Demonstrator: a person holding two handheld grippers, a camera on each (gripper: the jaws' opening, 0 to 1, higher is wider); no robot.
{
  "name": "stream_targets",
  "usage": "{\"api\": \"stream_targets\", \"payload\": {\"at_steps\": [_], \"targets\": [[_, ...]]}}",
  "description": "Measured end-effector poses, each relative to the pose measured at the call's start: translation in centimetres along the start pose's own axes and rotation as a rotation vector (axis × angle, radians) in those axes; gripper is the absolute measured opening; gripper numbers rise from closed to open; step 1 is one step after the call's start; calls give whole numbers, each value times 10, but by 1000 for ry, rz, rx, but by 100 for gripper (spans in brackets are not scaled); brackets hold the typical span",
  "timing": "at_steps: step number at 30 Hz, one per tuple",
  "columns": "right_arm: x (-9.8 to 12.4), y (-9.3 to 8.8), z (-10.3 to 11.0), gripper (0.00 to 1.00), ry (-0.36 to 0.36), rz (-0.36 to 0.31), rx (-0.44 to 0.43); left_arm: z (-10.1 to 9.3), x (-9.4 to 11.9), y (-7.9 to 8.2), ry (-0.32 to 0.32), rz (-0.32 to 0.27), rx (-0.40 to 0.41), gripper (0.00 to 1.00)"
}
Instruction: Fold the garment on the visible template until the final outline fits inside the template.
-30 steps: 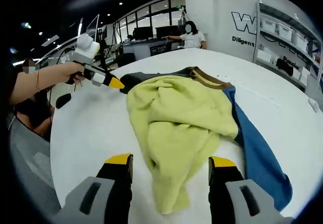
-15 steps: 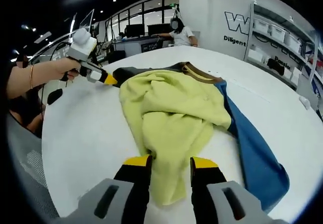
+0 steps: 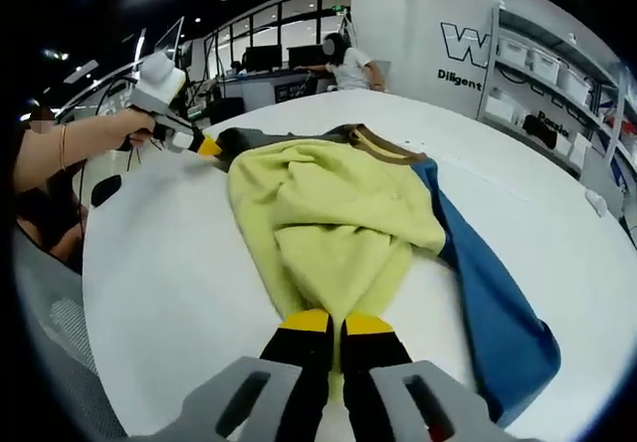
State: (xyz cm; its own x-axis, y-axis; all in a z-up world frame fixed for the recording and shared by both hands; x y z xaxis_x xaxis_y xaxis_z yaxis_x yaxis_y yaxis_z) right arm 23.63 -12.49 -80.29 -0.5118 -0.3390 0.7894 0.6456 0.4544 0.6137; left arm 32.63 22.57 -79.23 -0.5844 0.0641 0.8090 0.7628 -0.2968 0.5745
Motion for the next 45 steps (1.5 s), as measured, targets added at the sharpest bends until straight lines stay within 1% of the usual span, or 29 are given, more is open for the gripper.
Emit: {"api": "stream_targets", "payload": {"at_steps": [3, 6, 8, 11, 12, 13, 14, 17, 18, 19, 20, 21, 23, 26, 27, 30, 31, 33, 34, 35, 36, 37, 38, 39, 40, 41, 44, 45], "targets": [[1, -2, -3, 0, -5, 4, -13, 9, 2, 3, 27, 13, -28, 4], [3, -2, -4, 0, -3, 6, -19, 19, 4, 7, 33, 14, -38, 4], [4, -1, -5, 0, 0, 9, -18, 24, 5, 10, 57, 23, -92, 4], [5, -1, -6, 0, -1, 11, -16, 36, 5, 14, 130, 52, -204, 4], [5, -1, -6, 0, -1, 12, -18, 37, 5, 15, 138, 53, -217, 4], [6, 0, -6, 0, 1, 11, -21, 41, 5, 16, 173, 59, -253, 4], [6, 0, -6, 0, 3, 12, -23, 43, 5, 17, 197, 66, -271, 4], [6, -1, -6, 0, 7, 13, -27, 46, 4, 19, 236, 82, -326, 4], [6, -1, -6, 0, 8, 14, -28, 46, 3, 22, 261, 78, -384, 4], [6, -1, -6, 0, 10, 14, -30, 45, 3, 22, 269, 76, -398, 4], [6, -1, -6, 0, 10, 14, -30, 43, 1, 22, 282, 86, -439, 4], [5, -1, -5, 0, 12, 17, -32, 41, -1, 21, 288, 91, -453, 4], [5, -2, -5, 0, 15, 18, -37, 40, -3, 20, 289, 95, -451, 5], [5, -2, -6, 0, 17, 19, -42, 39, -7, 13, 233, 109, -340, 5], [5, -2, -6, 0, 17, 19, -42, 39, -7, 12, 222, 105, -314, 5], [5, -2, -6, 0, 19, 19, -44, 41, -7, 11, 212, 104, -289, 7], [5, -2, -6, 0, 21, 20, -44, 41, -7, 9, 200, 104, -261, 9], [4, -2, -6, 0, 23, 20, -49, 41, -6, 6, 175, 101, -204, 15], [4, -2, -6, 0, 23, 20, -50, 42, -6, 5, 172, 105, -194, 22], [4, -2, -6, 0, 25, 21, -54, 42, -6, 4, 162, 102, -173, 25], [4, -2, -6, 0, 28, 22, -61, 42, -6, 2, 155, 102, -169, 26], [4, -2, -6, 0, 30, 23, -68, 40, -6, 0, 126, 96, -142, 26], [4, -2, -6, 0, 31, 22, -73, 40, -6, 0, 118, 92, -133, 29], [4, -2, -6, 0, 33, 22, -77, 38, -7, -2, 96, 86, -97, 32], [4, -2, -6, 0, 37, 22, -84, 37, -7, -3, 83, 85, -79, 37], [4, -2, -6, 0, 39, 21, -88, 37, -6, -4, 78, 79, -67, 39], [4, -2, -6, 0, 42, 23, -93, 35, -4, -6, 66, 77, -70, 45], [5, -2, -6, 0, 44, 23, -94, 34, -3, -6, 60, 76, -67, 49]]}}
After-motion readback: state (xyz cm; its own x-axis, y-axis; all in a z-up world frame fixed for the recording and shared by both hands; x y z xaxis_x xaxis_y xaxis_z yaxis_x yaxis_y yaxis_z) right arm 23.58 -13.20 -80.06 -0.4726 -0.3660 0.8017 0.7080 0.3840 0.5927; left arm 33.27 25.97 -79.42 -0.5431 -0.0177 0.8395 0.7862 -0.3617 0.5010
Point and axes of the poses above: the point that each gripper's makers call its tool centre point, and the gripper's own axes: x roughly backward along the fingers, z roughly to its left, y roughly out of its top, the point moved 6 cm from there along x, roughly backward along the fingers, and after that the axes turned 10 degrees about z, right-handed, at the moved point
